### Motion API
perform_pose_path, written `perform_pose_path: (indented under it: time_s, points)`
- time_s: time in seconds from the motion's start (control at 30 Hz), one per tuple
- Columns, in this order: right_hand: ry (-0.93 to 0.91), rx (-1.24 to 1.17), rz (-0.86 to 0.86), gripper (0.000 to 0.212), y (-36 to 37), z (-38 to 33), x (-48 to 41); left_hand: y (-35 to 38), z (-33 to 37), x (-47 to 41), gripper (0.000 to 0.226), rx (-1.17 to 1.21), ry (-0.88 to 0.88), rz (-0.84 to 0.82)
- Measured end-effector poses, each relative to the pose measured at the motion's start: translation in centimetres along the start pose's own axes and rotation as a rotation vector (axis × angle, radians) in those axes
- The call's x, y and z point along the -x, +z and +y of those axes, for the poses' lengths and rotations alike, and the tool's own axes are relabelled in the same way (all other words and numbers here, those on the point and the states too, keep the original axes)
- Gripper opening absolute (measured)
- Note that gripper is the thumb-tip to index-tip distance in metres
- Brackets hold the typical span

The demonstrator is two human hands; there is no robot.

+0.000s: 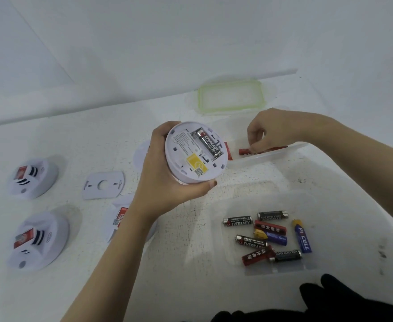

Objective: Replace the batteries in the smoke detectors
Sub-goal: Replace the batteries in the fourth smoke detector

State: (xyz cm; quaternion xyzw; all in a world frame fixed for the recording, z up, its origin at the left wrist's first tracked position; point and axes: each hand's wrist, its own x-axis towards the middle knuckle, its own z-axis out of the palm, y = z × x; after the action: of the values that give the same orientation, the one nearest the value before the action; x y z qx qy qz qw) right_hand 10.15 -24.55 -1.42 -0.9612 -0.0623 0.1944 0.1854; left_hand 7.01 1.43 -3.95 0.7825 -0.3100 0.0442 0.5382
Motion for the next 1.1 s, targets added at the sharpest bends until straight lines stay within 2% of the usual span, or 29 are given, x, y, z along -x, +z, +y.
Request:
perform_pose_path:
  time_s: [0.1, 0.2, 0.33, 0.4, 0.47, 0.63, 0.83, 0.93, 1.0, 1.1]
  points:
    - [-0.012, -0.090, 0.036, 0.005, -0.2, 0.1, 0.6, -0.1, 0.0, 0.2, 0.088, 0.018, -0.011, 0.004]
    - [-0.065, -0.276, 0.117, 0.003, -0.7, -0.4, 1.7, -0.1, 0.0, 0.3, 0.088, 0.019, -0.009, 0.010]
    - [-0.240, -0.611, 0.342, 0.011, -1.1, -2.6, 3.9, 0.0, 0.3, 0.4, 0.088, 0.023, -0.011, 0.019]
    - [-0.336, -0.687, 0.400, 0.015, -0.8, -4.0, 5.0, 0.1, 0.5, 0.5, 0.088, 0.021, -0.009, 0.021]
    - [-0.396, -0.643, 0.453, 0.014, 0.0, -5.2, 5.9, 0.2, 0.7, 0.6, 0.090, 0.026, -0.006, 0.028]
    - [-0.562, -0.223, 0.645, 0.011, 2.1, -6.8, 6.9, 0.0, 1.4, 0.9, 0.093, 0.047, 0.011, 0.052]
    - [-0.630, -0.355, 0.707, 0.018, 4.1, -7.2, 7.6, -0.3, 2.5, 1.5, 0.087, 0.074, 0.025, 0.090]
    - [-0.578, -0.480, 0.646, 0.020, 4.1, -6.8, 7.9, -0.4, 3.3, 2.0, 0.085, 0.130, 0.006, 0.100]
    - [-0.555, -0.638, 0.466, 0.027, 4.1, -6.8, 8.2, -0.5, 3.7, 2.3, 0.084, 0.155, 0.007, 0.107]
    - [-0.644, -0.968, 0.178, 0.033, 4.4, -7.2, 8.6, -0.6, 4.2, 2.4, 0.086, 0.158, 0.023, 0.084]
